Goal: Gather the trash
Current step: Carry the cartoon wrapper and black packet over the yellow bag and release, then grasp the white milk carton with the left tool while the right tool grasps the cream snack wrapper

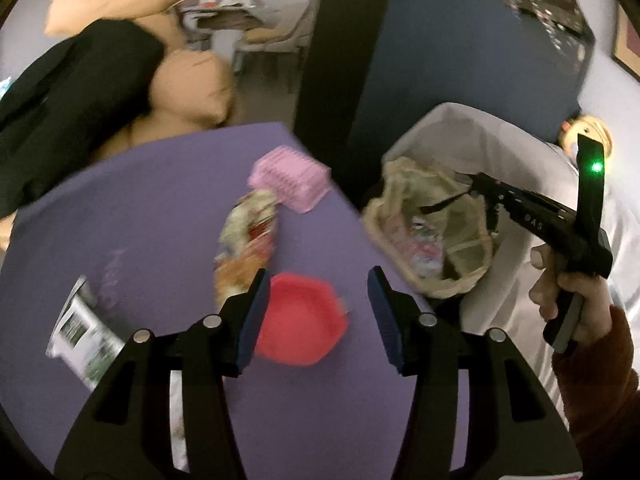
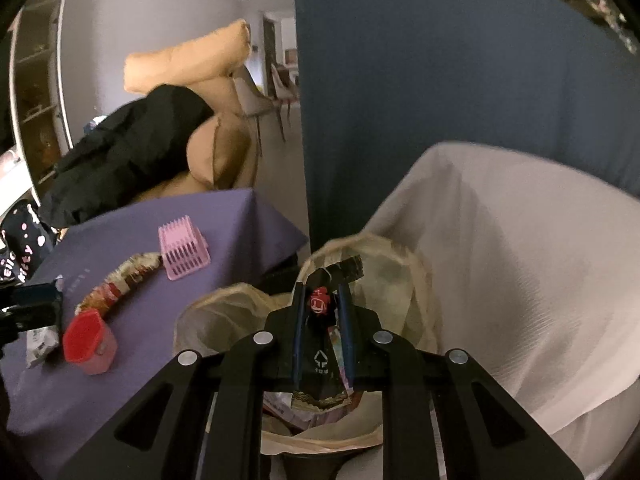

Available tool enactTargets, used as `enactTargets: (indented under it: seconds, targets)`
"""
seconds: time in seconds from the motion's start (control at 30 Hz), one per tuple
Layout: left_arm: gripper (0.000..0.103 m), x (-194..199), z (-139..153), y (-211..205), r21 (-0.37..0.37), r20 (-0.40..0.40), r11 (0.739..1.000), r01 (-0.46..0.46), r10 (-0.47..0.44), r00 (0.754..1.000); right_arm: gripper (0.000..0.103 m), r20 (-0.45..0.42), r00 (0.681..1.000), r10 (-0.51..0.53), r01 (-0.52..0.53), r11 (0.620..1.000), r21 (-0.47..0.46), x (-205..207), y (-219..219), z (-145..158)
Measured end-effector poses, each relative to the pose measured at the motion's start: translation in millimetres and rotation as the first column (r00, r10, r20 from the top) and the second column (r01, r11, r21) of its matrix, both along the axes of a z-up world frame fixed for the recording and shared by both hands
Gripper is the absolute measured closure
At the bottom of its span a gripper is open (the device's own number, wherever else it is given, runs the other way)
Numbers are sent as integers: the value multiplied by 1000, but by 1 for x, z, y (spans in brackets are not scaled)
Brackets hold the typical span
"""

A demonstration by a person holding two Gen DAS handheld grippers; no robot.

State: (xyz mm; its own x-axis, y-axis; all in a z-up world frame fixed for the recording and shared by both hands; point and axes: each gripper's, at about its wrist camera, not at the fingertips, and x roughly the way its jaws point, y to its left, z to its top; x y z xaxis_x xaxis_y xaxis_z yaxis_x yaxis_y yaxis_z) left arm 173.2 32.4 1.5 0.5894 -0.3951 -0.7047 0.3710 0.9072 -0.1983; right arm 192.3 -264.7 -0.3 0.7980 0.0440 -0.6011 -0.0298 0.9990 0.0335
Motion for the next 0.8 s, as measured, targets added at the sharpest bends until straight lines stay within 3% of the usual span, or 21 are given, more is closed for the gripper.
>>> enactTargets:
  seconds: [0.23,0.4,0.6,0.8]
  targets:
    - [54,-4,-13,52,-39,-42,994,-101,100,994,85,-39,999,-28,27,999,-20,14,5,-11]
    - [50,-14,-17,74,-35,-27,991,-129,128,991,70,-70,996,-48,45,998,-36,15,6,-18]
    - [49,-21,-23,102,-32,-45,983,-180,179,983,69,-69,996,-54,53,999,-9,6,12,-11]
    - [49,-32,-31,133,-38,-66,969,-243,241,968,69,-58,998,23,-20,999,37,-3,44,2]
